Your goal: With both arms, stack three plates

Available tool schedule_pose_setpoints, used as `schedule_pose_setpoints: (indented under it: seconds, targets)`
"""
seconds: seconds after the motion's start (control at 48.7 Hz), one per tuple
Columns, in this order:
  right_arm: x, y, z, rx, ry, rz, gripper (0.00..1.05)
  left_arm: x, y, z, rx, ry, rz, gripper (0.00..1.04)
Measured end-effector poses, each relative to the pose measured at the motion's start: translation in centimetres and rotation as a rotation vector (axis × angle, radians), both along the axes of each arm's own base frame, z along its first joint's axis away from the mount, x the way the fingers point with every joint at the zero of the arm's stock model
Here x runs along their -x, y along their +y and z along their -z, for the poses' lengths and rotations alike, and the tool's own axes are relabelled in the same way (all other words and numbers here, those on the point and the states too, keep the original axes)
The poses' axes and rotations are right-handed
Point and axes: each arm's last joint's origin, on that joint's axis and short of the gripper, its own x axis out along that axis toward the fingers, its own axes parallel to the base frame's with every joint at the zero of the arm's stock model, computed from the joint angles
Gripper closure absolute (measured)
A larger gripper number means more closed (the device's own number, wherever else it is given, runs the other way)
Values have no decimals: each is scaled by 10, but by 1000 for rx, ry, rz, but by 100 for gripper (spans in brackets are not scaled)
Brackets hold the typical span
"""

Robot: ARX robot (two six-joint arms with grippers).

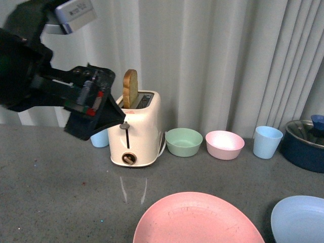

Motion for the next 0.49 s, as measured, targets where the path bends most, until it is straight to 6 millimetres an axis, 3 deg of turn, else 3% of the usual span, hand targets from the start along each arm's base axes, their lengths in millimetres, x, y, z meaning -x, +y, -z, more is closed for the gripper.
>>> schedule_pose_setpoints:
  seconds: [0.144,0.205,0.492]
  targets:
    - [0,0,0,0,0,-1,7,39,22,1,110,-388,-402,29]
    - [0,0,0,0,0,4,7,57,34,6,179,-486,-478,39]
    - [0,0,0,0,0,0,7,98,57,49,212,-473,-506,88]
